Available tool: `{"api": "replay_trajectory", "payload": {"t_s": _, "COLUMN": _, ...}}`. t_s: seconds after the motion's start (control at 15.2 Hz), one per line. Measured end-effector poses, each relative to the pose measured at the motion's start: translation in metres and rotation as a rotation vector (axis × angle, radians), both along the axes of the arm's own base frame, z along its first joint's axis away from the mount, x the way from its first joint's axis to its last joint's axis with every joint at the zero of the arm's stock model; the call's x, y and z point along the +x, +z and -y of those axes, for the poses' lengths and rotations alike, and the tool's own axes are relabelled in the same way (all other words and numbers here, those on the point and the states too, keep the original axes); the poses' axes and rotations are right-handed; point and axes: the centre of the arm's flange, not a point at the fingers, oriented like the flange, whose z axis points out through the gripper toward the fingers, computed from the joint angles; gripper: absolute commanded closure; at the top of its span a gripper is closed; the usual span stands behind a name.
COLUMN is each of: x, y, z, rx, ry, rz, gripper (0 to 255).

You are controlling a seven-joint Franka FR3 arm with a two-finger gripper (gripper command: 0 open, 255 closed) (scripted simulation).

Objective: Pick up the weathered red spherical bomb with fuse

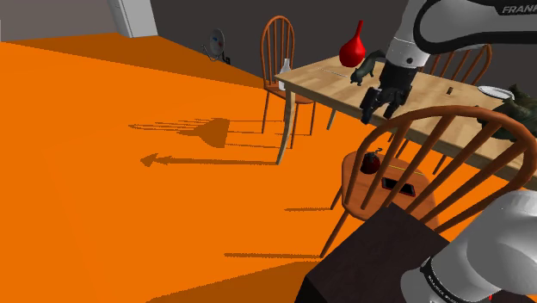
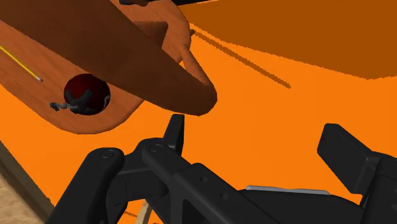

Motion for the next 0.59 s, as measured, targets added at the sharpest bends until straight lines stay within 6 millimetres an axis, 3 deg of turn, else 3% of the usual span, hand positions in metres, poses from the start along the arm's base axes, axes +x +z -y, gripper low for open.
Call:
{"api": "replay_trajectory", "payload": {"t_s": 0.4, "x": 0.029, "y": -0.06, "z": 0.072, "rx": -0.028, "ry": -0.056, "rz": -0.08, "gripper": 0}}
{"api": "replay_trajectory", "payload": {"t_s": 0.59, "x": 0.044, "y": -0.08, "z": 0.107, "rx": -0.016, "ry": -0.084, "rz": -0.097, "gripper": 0}}
